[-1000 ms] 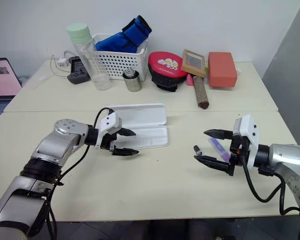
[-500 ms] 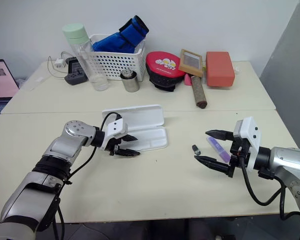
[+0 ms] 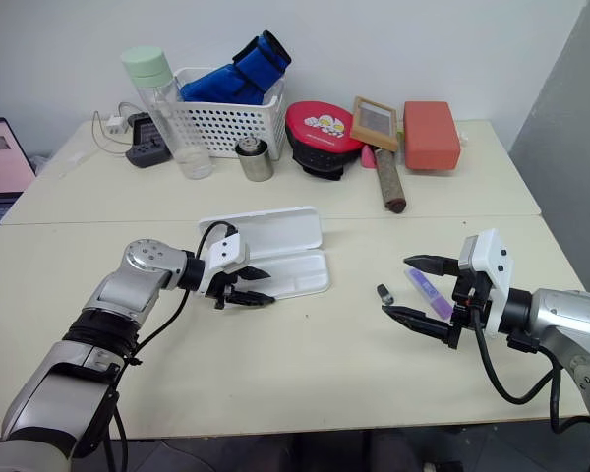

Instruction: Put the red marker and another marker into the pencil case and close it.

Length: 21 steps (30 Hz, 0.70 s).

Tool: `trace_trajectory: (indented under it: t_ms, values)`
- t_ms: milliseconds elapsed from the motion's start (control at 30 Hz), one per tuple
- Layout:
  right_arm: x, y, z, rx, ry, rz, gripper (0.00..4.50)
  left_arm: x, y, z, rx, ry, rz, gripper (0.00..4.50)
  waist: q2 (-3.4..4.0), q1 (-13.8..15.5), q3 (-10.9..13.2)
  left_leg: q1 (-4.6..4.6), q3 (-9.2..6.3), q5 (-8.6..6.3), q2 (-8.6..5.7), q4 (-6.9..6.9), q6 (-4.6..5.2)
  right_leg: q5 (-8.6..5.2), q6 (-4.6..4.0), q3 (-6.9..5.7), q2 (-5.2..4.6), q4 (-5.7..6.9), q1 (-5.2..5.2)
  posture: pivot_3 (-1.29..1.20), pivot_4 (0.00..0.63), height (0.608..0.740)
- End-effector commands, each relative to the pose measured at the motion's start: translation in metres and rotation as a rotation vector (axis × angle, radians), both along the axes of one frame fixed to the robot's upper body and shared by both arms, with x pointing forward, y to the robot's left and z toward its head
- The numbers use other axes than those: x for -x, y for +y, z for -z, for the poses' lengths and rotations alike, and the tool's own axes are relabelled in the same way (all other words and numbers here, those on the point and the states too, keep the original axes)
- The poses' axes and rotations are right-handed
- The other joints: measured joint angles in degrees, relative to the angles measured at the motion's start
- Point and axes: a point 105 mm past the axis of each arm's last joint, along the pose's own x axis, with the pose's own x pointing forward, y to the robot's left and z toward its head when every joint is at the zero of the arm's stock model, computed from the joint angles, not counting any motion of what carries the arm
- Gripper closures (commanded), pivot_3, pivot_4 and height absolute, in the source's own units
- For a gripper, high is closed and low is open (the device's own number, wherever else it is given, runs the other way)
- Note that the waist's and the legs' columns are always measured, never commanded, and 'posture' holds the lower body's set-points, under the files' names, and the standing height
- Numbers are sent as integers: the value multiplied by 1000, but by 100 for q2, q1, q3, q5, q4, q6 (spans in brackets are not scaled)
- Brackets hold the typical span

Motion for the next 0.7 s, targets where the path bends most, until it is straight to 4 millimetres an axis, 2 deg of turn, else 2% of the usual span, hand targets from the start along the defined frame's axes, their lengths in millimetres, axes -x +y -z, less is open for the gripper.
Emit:
trace_trajectory:
  t_ms: [33, 167, 400, 700]
  values:
    - [5, 3, -11, -1, -50, -25, 0, 0, -1, -10, -16, -63, 28, 2414, 0, 0, 0, 0, -1, 0, 0, 0, 0, 0, 0, 0, 0, 0, 0, 0, 150, 740]
    - [7, 2, -12, 1, -48, -26, 0, 15, -10, -16, -24, -68, 118, 2417, 0, -3, 0, -2, -6, 0, 1, 0, 0, 0, 0, 2, 0, -1, -1, 0, 150, 740]
    - [13, 1, -10, 6, -45, -20, 0, 46, -21, -11, -53, -32, 226, 2422, 0, -2, 0, -2, -12, 0, 2, 0, 0, 1, 0, 3, 0, -1, -1, 0, 150, 740]
    - [20, 2, -6, 5, -24, -16, 0, 71, -29, -3, -39, 26, 247, 2422, 0, -2, 0, -1, -11, 0, 3, 0, 0, 0, 0, 3, 1, -1, 1, 0, 150, 740]
